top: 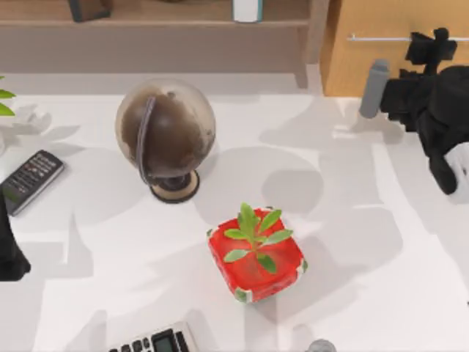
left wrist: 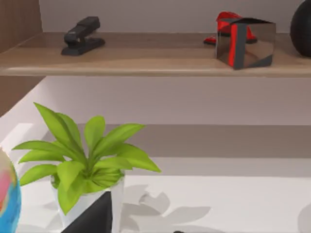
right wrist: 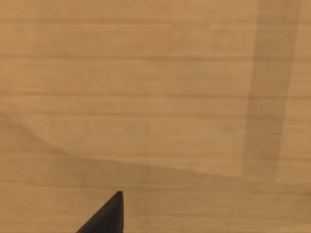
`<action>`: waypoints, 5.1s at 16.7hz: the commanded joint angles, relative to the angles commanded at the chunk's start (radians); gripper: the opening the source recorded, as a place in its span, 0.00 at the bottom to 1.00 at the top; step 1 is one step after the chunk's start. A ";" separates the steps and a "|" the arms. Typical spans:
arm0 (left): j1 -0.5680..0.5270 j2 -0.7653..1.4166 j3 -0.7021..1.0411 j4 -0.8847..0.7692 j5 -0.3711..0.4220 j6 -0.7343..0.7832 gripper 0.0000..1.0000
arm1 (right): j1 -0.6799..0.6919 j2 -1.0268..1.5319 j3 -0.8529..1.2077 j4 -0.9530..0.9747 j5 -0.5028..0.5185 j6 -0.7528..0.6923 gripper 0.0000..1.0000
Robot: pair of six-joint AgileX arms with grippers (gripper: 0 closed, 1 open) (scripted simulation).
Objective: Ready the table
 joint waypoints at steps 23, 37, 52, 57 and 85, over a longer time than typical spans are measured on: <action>0.000 0.000 0.000 0.000 0.000 0.000 1.00 | 0.033 -0.082 -0.179 0.106 0.026 0.014 1.00; 0.000 0.000 0.000 0.000 0.000 0.000 1.00 | 0.469 -0.137 0.166 -0.139 0.332 0.932 1.00; 0.000 0.000 0.000 0.000 0.000 0.000 1.00 | 0.505 -0.032 0.581 -0.542 0.515 1.537 1.00; 0.000 0.000 0.000 0.000 0.000 0.000 1.00 | 0.529 -0.013 0.570 -0.512 0.539 1.537 1.00; 0.000 0.000 0.000 0.000 0.000 0.000 1.00 | 0.480 0.027 0.684 -0.586 0.491 1.536 0.00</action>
